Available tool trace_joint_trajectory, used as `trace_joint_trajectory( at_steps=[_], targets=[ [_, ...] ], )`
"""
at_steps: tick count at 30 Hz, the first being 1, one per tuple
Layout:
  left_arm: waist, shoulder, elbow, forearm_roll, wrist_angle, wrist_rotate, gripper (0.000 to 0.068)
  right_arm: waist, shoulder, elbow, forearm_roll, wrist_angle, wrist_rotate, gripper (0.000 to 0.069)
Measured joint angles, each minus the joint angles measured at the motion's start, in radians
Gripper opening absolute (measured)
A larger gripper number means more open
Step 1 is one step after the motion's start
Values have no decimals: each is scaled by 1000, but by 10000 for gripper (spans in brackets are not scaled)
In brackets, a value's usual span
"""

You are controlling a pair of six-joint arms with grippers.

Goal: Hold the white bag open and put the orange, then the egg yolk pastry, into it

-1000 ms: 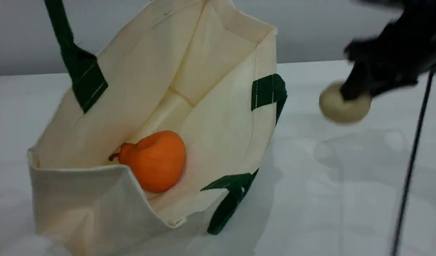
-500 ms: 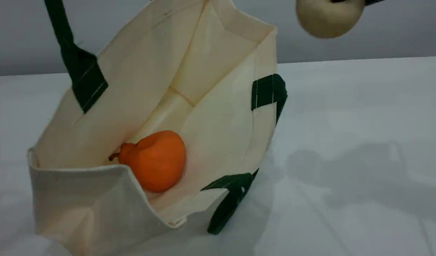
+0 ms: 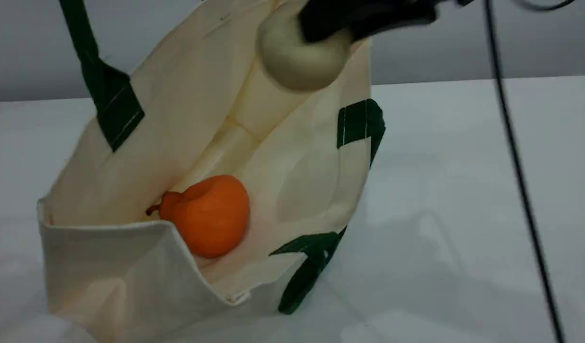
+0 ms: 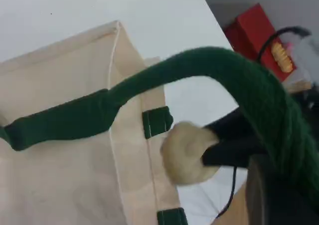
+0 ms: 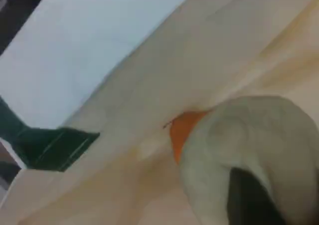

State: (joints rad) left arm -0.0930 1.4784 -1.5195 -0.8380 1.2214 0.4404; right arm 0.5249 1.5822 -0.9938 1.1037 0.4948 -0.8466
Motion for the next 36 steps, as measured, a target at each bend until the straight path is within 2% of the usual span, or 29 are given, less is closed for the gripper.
trace_joint_trajectory(
  at_steps=[6,13,22,29,32,36],
  targets=[
    [0,0,0,0,0,-3,74,103,101,0,99,-143,-27,182],
    [0,0,0,-2,0,-7,74,137,229,-17,235,-265,-105,181],
    [0,0,0,-3,0,-4,74,137,391,-105,447,-162,-276,180],
    [0,0,0,-3,0,-4,74,137,404,-112,496,-138,-383,180],
    [0,0,0,-3,0,-4,74,137,404,-112,496,-120,-398,230],
    [0,0,0,-3,0,-4,74,137,395,-112,493,-56,-399,367]
  ],
)
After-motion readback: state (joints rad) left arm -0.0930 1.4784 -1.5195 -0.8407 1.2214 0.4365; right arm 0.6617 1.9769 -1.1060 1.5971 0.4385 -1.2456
